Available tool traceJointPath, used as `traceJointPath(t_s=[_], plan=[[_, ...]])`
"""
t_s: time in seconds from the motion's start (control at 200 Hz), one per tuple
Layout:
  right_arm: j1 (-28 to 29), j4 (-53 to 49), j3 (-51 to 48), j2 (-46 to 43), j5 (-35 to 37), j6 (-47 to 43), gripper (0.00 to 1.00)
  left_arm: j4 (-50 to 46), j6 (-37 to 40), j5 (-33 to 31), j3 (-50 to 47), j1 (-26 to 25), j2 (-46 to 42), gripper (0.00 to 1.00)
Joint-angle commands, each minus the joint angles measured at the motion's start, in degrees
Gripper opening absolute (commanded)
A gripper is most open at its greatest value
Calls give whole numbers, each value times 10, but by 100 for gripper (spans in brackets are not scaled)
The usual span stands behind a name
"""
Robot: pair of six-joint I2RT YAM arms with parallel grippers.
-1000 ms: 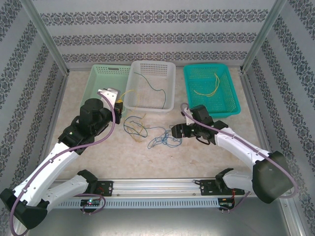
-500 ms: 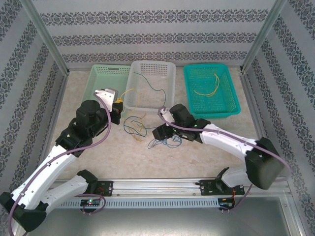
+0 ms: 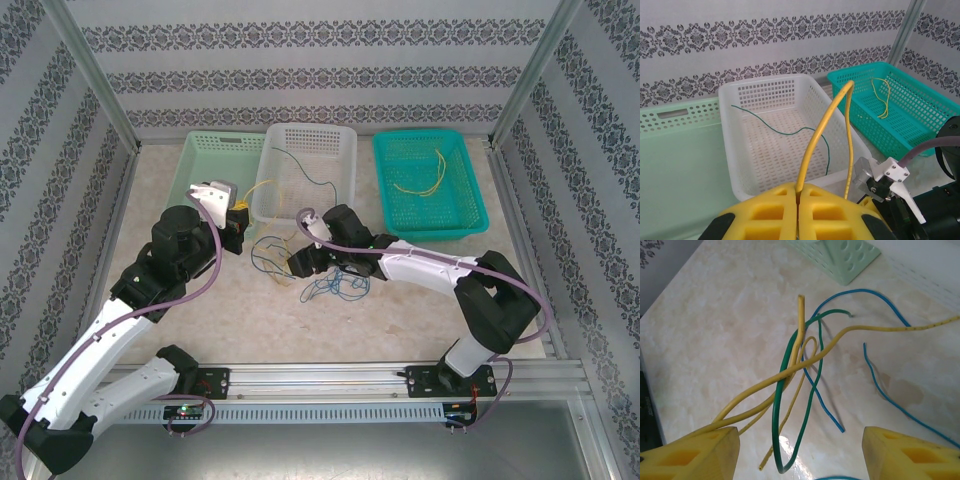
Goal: Untangle the cables
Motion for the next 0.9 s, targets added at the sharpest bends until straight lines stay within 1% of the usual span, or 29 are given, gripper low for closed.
traceJointPath(t_s=[0.0, 0.08, 0.21, 0.27, 0.34, 0.465, 0.595, 0.734, 0.899], plan=[[5, 35, -15, -7, -8, 21, 61, 29, -8, 1, -5, 5, -9, 6], [6, 40, -2, 16, -18, 23, 50, 35, -10, 5, -6, 5, -8, 6], [7, 35, 28, 55, -33, 22, 23, 33, -8, 0, -3, 5, -10, 6], [6, 26, 27, 50, -28, 18, 11, 28, -5, -8, -1, 6, -13, 6], [2, 18, 10, 25, -17, 14, 0, 17, 1, -26, -1, 5, -16, 6], [-19, -2, -44, -57, -4, 15, 0, -6, 17, -67, -3, 6, -10, 7], [-47, -41, -91, -159, -12, 16, 0, -18, 23, -84, -11, 6, 2, 7], [-79, -101, -118, -247, -39, 8, 0, -41, 24, -121, -6, 12, 24, 6], [-133, -181, -137, -330, -33, -17, 0, -65, 18, -146, -5, 21, 40, 5]])
